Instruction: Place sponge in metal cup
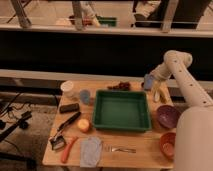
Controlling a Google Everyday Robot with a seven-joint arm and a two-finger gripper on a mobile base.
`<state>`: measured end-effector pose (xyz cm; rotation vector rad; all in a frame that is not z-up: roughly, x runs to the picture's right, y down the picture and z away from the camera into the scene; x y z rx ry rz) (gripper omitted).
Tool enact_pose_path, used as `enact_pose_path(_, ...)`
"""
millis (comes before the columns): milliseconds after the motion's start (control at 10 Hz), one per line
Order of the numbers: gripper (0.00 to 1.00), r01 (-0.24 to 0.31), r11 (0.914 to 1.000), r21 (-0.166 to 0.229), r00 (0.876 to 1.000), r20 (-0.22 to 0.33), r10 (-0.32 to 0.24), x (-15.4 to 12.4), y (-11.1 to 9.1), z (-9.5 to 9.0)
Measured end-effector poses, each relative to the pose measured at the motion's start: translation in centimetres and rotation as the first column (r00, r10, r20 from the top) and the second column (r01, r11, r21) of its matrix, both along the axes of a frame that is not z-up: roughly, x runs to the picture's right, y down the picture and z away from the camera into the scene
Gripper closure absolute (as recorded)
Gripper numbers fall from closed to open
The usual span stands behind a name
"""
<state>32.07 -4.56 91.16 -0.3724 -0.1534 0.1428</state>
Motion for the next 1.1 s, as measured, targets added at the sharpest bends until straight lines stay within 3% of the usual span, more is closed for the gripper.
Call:
enact_pose_path(500, 0.94, 0.009, 0.9998, 0.016, 1.0, -0.018, -0.009, 0.3, 0.7, 0.9)
enact_pose_path(1100, 0.94, 0.023, 0.9987, 0.045, 1.0, -0.019, -0.022, -1.2, 0.0, 1.4)
